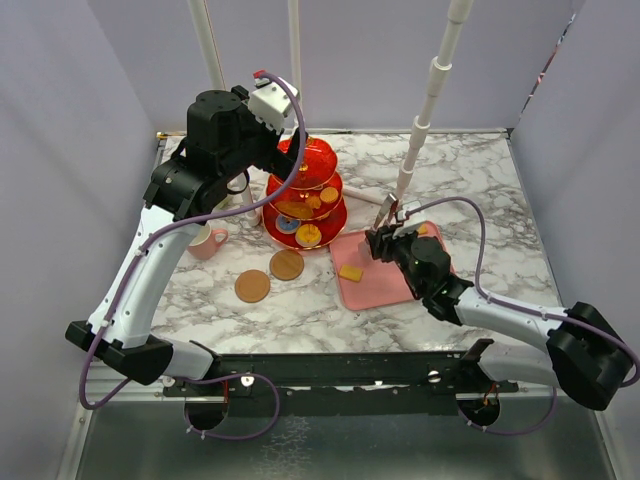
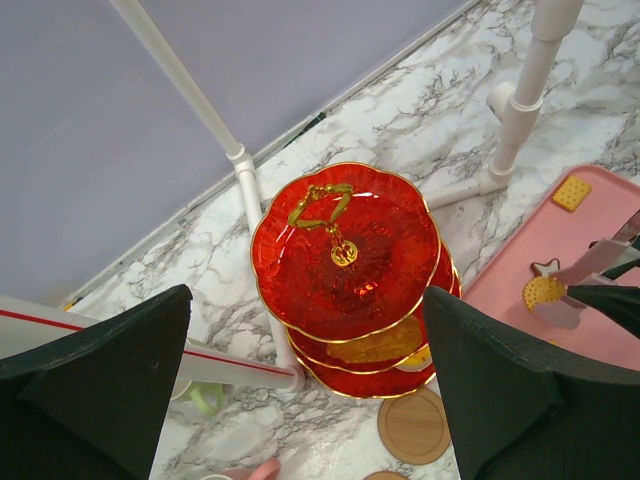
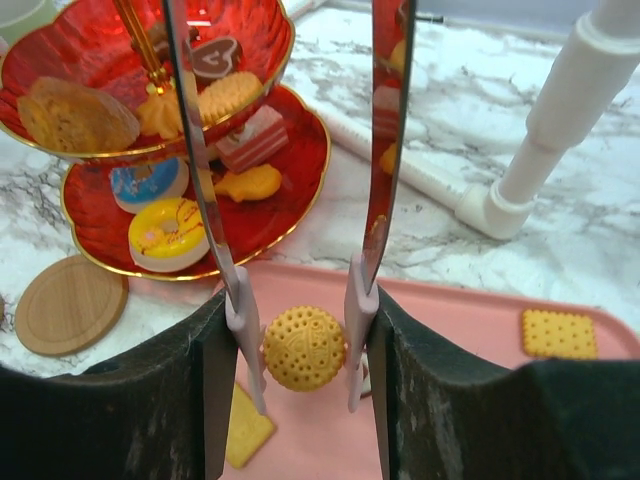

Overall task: Serve the afternoon tea
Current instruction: Pick up the desert from the tray, then place the desert on the desert table.

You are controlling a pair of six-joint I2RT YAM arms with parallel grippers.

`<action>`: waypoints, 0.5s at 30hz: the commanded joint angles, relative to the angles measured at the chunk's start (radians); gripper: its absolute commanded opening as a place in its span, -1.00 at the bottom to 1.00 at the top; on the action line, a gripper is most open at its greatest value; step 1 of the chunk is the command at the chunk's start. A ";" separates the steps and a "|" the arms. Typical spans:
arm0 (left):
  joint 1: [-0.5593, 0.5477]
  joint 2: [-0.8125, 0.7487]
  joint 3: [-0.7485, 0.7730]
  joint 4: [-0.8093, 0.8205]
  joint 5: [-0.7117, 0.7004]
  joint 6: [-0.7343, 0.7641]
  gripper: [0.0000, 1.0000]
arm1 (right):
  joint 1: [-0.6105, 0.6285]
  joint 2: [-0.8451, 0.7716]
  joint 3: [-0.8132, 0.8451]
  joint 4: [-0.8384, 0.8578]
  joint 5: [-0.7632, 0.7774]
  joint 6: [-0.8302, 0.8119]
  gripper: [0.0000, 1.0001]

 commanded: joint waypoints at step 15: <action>0.003 -0.023 0.004 0.007 -0.023 -0.022 0.98 | 0.003 0.115 0.601 -0.072 -0.175 -0.237 -0.15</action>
